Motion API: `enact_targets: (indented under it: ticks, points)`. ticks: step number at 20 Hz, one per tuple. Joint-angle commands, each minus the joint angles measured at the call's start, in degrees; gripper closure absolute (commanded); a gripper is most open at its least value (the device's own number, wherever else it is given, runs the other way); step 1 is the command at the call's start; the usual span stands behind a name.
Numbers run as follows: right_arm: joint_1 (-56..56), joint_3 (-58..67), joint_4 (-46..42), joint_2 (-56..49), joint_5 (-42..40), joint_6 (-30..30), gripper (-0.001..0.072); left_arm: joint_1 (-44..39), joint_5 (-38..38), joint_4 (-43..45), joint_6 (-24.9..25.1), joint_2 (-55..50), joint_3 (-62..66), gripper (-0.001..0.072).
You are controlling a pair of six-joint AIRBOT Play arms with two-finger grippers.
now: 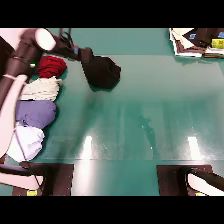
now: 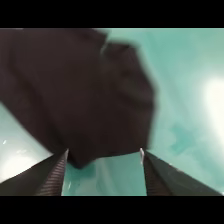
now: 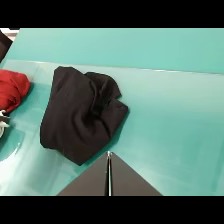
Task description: Fold the shirts.
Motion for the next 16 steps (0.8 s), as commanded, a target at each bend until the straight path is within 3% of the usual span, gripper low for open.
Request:
enact_targets:
  ticks: [1,5,10,11,12,16]
  points:
    - [0.07,0.02,0.20,0.00,-0.46,0.02,0.0690,1.22,1.70,2.14,-2.51,-9.49,0.00,0.0155]
    - [0.07,0.02,0.20,0.00,-0.11,0.02,0.0690,1.62,6.01,-1.97,-2.38,-15.63,0.02,0.0155]
    - [0.07,0.04,0.22,0.02,-0.09,0.04,0.0690,1.62,10.12,-6.69,-2.36,-16.20,1.22,0.0163]
    - [0.07,0.04,0.22,0.02,-0.09,0.02,0.0690,1.62,9.31,-6.69,-2.36,-16.17,2.10,0.0374]
    - [0.07,0.07,0.22,0.02,-0.09,0.02,0.0690,1.70,8.09,-6.56,-2.36,-16.13,3.23,0.0658]
    - [0.04,0.07,0.17,1.14,-0.13,0.02,0.0691,1.90,2.36,-6.32,-1.27,-12.85,14.45,0.0686]
